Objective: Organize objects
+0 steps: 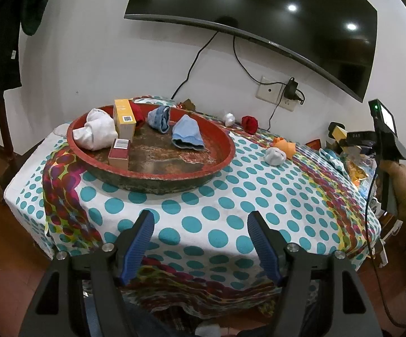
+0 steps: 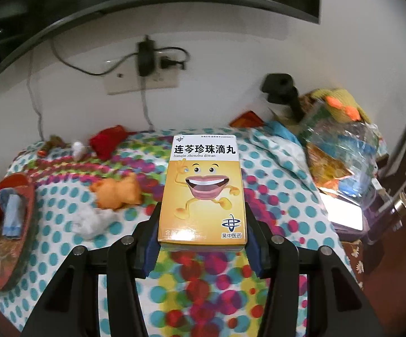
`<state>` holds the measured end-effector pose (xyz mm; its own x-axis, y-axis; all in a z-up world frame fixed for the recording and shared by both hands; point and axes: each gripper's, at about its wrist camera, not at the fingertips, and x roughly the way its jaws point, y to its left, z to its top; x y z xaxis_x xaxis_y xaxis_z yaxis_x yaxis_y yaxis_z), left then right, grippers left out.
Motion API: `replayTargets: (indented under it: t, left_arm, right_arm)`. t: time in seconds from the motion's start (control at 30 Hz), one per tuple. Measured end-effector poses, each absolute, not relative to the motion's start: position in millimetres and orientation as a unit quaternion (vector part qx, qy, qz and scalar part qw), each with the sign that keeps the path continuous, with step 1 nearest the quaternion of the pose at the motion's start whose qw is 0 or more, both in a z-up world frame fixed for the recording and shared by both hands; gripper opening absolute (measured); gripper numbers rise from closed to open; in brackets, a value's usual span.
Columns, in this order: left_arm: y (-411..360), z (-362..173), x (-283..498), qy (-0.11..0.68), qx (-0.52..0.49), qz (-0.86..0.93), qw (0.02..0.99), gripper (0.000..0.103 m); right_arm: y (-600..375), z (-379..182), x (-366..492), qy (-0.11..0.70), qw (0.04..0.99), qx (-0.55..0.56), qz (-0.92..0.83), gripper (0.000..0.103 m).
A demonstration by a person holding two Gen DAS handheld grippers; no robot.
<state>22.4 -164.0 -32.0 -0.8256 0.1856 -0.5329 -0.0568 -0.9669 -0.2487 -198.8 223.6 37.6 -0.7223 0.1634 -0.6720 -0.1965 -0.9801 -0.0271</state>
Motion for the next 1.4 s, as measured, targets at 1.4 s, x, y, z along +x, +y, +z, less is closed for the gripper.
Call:
replayTargets:
  t: [1.4]
  left_arm:
    - [-222, -36, 30, -0.194, -0.304, 0.933, -0.006, 0.071]
  right_arm:
    - [-131, -31, -173, -0.120, -0.184, -0.407, 0.887, 0.048]
